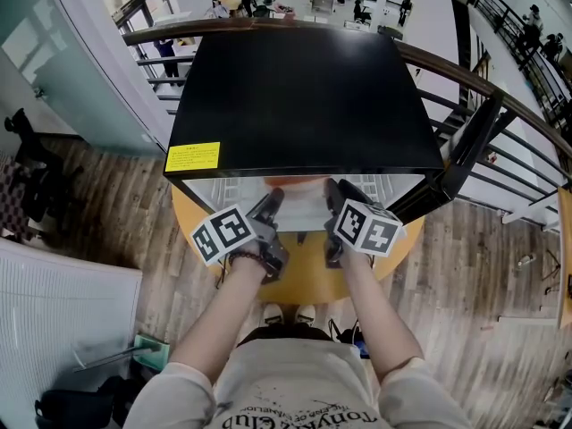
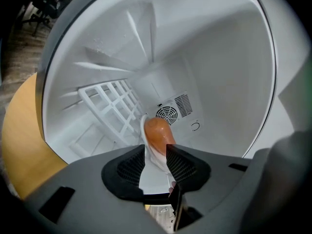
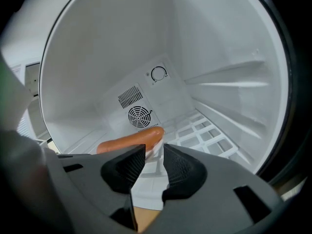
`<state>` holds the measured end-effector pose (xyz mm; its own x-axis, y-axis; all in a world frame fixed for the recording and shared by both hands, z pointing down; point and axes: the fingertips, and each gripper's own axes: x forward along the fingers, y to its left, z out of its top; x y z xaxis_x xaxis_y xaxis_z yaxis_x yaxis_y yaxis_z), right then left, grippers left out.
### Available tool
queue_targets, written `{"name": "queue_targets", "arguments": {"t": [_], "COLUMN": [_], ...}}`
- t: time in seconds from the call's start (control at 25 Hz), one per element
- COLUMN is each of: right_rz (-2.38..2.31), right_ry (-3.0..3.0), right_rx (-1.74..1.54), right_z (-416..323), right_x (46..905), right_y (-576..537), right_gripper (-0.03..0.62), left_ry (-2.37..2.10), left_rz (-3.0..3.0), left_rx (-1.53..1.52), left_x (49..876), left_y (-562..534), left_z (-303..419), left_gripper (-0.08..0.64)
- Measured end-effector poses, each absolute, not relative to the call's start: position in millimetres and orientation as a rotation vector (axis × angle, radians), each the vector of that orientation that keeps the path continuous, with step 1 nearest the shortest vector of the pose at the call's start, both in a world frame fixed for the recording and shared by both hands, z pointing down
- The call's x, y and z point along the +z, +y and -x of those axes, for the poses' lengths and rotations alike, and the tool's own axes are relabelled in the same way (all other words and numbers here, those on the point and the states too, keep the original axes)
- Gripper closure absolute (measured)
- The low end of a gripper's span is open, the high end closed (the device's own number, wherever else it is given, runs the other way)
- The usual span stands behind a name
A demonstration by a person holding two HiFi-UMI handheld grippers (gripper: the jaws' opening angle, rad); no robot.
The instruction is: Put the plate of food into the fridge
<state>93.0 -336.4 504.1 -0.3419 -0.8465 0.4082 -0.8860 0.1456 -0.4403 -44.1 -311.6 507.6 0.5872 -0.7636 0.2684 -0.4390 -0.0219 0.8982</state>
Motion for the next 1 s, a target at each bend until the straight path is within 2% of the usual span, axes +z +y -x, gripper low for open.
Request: {"name": "queue_targets", "arguments": {"t": [0.4,0.6,0.8,1.0], "right_rz": [-1.774,-1.713,-1.554,-1.438], "right_ry": [-2.401,-2.453,-2.489,-2.495], "right_rx": [0.974,0.876,0.841,0.748], "right_z": [-97,-89,-71,-56], "right_x": [493,487,503,516], "right_y": [-319,-286,-241,-199], "right_gripper": [0.465,0.511,0.548,0.557], "left_ry": [-1.050,-1.083,-1.102,-1.083], "left_rz": [-1.720,-1.910,-2.129,-2.219], "left_rx": [-0.322,-0.208,-0.010,0.105], "left_x": [507,496,498,505], "left_y": [-291,-267,-236,-197], "left_z": [59,63,54,46], "left_gripper": [0.428,0.434,0.511,0.535]}}
